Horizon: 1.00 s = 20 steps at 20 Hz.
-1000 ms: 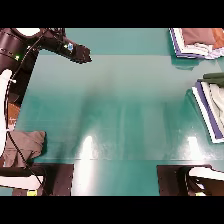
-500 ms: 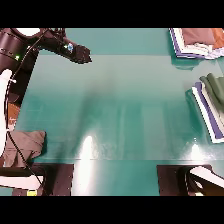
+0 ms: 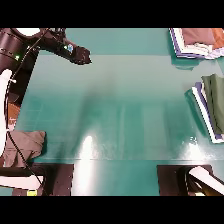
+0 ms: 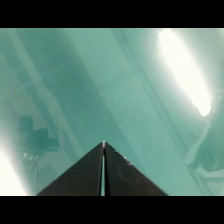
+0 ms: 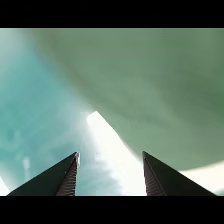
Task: Fold the shirts.
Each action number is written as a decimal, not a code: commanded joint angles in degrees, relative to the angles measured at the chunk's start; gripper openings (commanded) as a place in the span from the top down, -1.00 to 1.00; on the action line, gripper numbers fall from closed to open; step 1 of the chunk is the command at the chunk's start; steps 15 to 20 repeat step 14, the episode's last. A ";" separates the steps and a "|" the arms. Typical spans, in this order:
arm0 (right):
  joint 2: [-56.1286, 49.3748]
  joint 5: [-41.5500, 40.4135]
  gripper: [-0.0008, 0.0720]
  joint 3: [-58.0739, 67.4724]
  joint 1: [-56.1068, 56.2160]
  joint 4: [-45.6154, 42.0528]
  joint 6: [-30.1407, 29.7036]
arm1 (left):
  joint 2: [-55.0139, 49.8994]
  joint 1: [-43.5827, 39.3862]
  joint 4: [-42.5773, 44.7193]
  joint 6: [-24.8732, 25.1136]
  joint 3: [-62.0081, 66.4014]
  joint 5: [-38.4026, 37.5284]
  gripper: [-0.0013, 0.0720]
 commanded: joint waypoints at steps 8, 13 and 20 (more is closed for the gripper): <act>0.22 -0.42 0.93 -0.26 39.01 4.79 1.01 | -0.02 0.00 -0.24 -0.11 0.02 2.69 0.89; 0.22 -0.63 0.93 -0.26 46.45 4.61 0.20 | 0.00 0.00 -0.24 -0.11 0.02 2.67 0.89; 0.22 -0.52 0.93 -0.26 46.90 4.63 0.20 | -0.02 0.00 -0.24 -0.11 0.02 2.67 0.89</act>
